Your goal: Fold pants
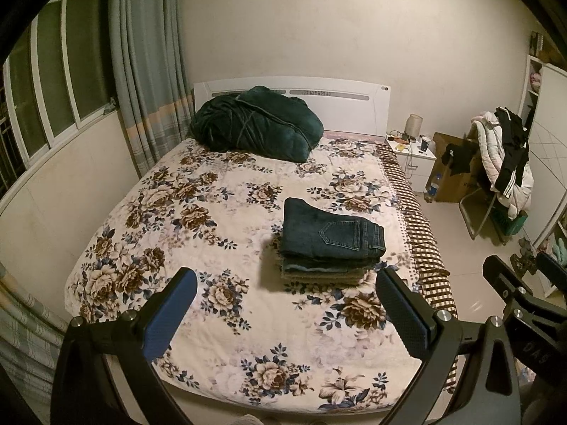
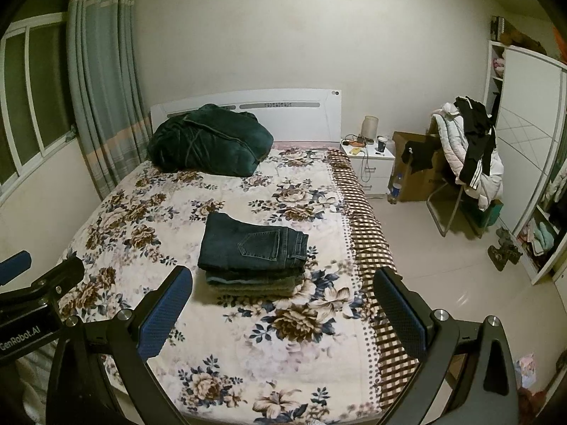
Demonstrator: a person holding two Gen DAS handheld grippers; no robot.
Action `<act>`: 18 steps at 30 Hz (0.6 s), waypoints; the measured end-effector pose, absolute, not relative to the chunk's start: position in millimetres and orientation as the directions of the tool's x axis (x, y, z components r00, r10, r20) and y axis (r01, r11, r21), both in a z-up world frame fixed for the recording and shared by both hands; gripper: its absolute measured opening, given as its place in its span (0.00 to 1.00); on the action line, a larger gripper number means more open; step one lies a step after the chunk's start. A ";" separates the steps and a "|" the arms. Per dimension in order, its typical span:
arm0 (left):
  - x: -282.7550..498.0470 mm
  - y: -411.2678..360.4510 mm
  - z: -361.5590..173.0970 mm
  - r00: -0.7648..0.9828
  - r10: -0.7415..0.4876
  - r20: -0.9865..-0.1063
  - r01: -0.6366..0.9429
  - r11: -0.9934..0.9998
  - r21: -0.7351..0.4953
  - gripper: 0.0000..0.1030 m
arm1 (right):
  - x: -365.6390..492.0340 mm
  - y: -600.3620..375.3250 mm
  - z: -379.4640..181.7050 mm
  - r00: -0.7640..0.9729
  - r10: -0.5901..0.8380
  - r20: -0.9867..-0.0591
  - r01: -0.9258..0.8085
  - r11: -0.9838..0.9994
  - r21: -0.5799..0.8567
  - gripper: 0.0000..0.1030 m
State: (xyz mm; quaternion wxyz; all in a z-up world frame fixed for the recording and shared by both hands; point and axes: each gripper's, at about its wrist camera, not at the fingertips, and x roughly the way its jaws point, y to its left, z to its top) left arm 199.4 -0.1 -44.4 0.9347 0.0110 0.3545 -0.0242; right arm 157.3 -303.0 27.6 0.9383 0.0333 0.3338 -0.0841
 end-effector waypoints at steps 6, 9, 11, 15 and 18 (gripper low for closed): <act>199.0 1.0 -44.8 0.748 -0.035 -0.663 0.051 0.999 0.004 1.00 | 158.6 -301.8 28.8 0.765 -0.135 -0.630 0.179 0.984 0.006 1.00; 198.6 1.4 -45.0 0.748 -0.036 -0.662 0.052 0.999 0.004 1.00 | 158.2 -301.7 28.3 0.765 -0.134 -0.630 0.179 0.984 0.007 1.00; 198.9 1.3 -45.0 0.749 -0.035 -0.662 0.051 0.999 0.005 1.00 | 158.1 -301.5 28.0 0.765 -0.134 -0.630 0.178 0.984 0.006 1.00; 198.8 1.4 -45.2 0.748 -0.034 -0.662 0.049 0.999 0.004 1.00 | 158.1 -300.9 27.9 0.765 -0.134 -0.630 0.178 0.984 0.006 1.00; 198.4 1.5 -45.2 0.749 -0.036 -0.662 0.051 0.999 0.003 1.00 | 157.2 -300.4 26.5 0.765 -0.135 -0.629 0.179 0.984 0.006 1.00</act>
